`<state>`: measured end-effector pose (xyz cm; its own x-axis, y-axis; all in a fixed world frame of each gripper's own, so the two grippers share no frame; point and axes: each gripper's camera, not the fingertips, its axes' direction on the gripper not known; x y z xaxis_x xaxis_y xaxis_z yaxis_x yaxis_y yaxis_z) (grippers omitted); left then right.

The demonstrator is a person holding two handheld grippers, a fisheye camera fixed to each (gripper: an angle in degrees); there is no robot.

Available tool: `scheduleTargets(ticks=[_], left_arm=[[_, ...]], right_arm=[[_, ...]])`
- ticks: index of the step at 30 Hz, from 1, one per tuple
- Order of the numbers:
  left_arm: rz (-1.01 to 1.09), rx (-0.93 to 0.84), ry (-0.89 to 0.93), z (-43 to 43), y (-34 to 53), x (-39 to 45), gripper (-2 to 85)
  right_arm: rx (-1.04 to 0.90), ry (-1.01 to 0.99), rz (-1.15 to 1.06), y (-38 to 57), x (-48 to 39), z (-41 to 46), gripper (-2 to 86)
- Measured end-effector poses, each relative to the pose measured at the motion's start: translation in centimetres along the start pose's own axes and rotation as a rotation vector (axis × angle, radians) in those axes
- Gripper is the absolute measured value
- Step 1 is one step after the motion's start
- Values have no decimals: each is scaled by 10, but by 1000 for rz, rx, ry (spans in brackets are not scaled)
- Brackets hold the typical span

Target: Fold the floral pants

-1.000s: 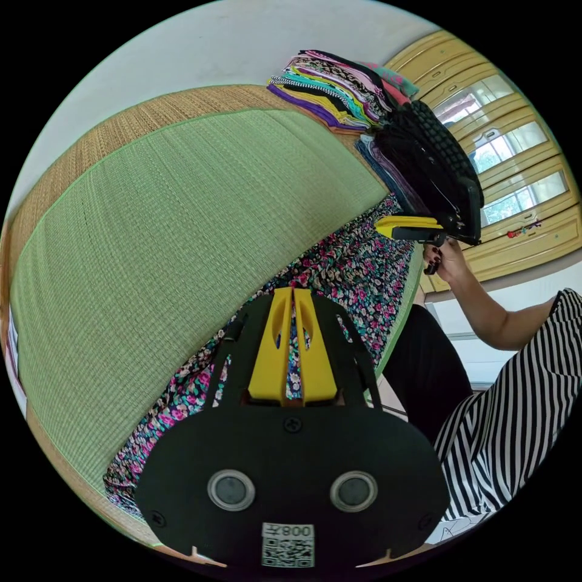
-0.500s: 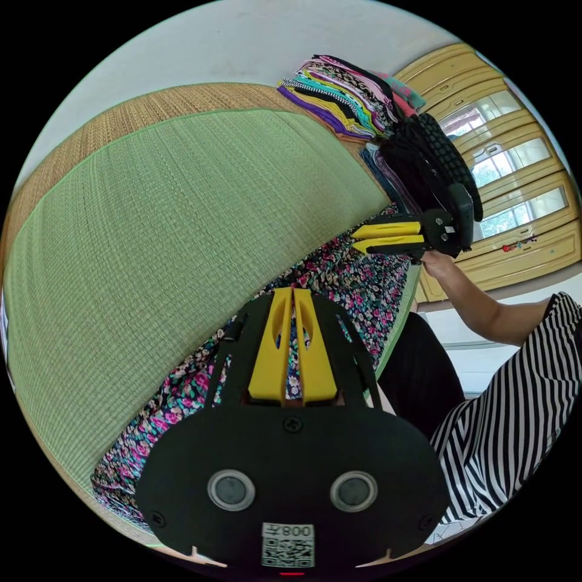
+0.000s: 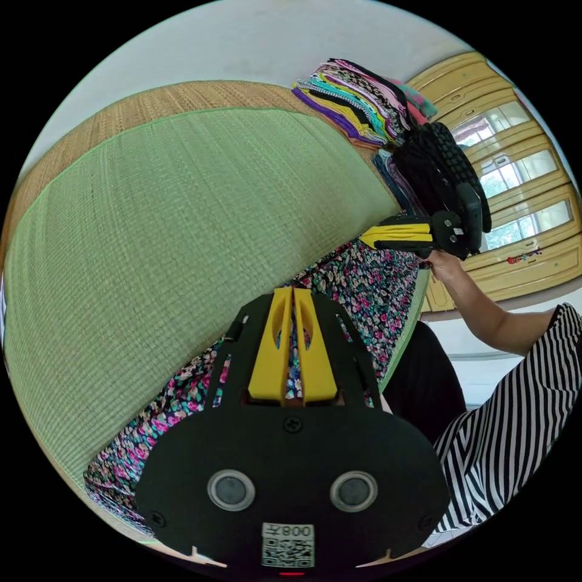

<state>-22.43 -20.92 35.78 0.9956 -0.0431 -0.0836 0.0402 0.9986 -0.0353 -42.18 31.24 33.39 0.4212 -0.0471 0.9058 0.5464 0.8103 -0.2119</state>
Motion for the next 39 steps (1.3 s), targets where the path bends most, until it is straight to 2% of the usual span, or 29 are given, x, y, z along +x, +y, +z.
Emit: scheduleTargets(ticks=[7, 12, 17, 25, 32, 39], left_arm=[[-143, 100, -4, -45, 47, -39, 46], [-105, 7, -30, -40, 62, -37, 69], [-40, -122, -218, -24, 65, -26, 26], [-76, -2, -207, -48, 86, -27, 2], [-141, 14, -195, -40, 94, -43, 2], [-183, 28, -176, -36, 107, -55, 1]], right_arm=[[18, -29, 49, -7, 11, -9, 2], [23, -34, 62, -9, 17, -17, 3], [19, -45, 66, -9, 23, -22, 3], [28, -74, 86, -2, 36, -26, 3], [67, -105, 151, 11, 57, -36, 2], [96, -72, 297, 64, 96, -52, 1]])
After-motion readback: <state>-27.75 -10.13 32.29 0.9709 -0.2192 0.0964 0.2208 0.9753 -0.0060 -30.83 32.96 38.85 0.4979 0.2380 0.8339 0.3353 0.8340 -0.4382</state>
